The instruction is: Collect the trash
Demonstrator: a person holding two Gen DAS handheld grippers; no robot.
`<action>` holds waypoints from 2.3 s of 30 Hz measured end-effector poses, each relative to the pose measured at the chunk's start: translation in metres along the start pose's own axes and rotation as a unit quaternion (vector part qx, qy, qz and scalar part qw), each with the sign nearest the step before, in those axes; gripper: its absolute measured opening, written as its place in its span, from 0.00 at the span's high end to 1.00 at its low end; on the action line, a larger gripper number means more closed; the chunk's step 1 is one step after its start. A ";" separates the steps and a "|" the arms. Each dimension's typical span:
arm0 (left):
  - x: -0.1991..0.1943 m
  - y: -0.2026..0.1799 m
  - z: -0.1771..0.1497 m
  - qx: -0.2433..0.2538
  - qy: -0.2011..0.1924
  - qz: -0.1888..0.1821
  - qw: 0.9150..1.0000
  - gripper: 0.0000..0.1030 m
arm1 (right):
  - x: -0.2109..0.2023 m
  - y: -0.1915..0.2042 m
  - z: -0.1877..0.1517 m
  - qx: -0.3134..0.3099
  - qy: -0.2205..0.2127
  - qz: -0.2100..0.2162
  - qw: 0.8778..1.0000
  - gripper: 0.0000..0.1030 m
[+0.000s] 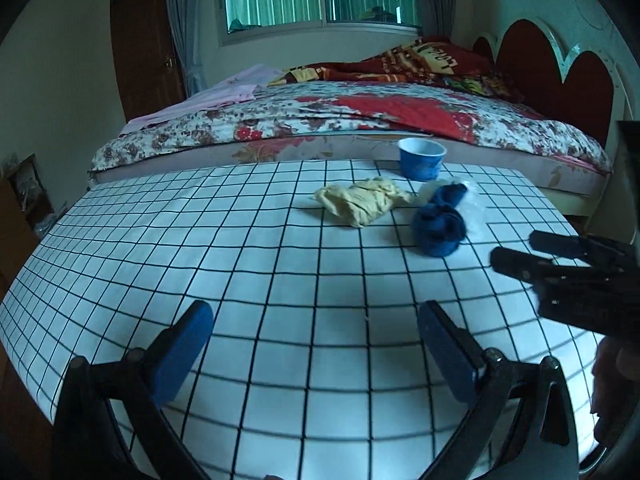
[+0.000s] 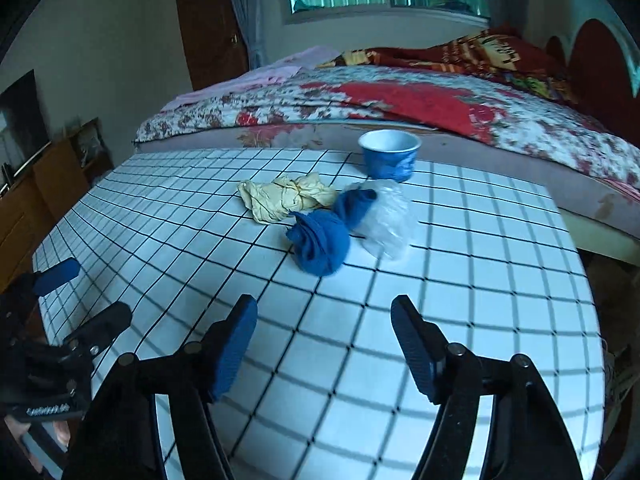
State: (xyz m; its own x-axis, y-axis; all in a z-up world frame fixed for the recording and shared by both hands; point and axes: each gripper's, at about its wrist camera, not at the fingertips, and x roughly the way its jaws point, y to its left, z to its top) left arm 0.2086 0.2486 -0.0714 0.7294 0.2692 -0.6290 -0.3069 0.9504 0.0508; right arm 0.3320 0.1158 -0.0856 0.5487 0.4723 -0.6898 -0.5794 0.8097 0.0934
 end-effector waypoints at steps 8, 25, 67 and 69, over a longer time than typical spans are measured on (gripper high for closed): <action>0.038 0.015 0.012 -0.016 0.009 -0.003 1.000 0.01 | 0.079 -0.005 0.031 0.008 0.040 0.013 0.999 0.49; 0.056 -0.060 0.018 -0.005 0.017 -0.053 0.998 0.01 | -0.007 -0.080 -0.010 0.007 0.003 -0.005 1.000 0.61; 0.047 -0.117 0.043 0.056 0.030 -0.098 0.993 0.57 | -0.073 -0.127 -0.013 0.040 -0.057 -0.063 0.996 0.61; 0.029 -0.112 0.037 0.054 0.019 -0.094 0.994 0.57 | -0.091 -0.117 -0.019 0.031 -0.067 -0.068 0.995 0.61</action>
State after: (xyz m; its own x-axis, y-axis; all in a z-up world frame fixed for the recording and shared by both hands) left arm 0.2866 0.1558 -0.0664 0.7430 0.0817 -0.6643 -0.0992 0.9950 0.0113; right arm 0.3385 -0.0290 -0.0472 0.6979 0.3950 -0.5974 -0.4579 0.8875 0.0519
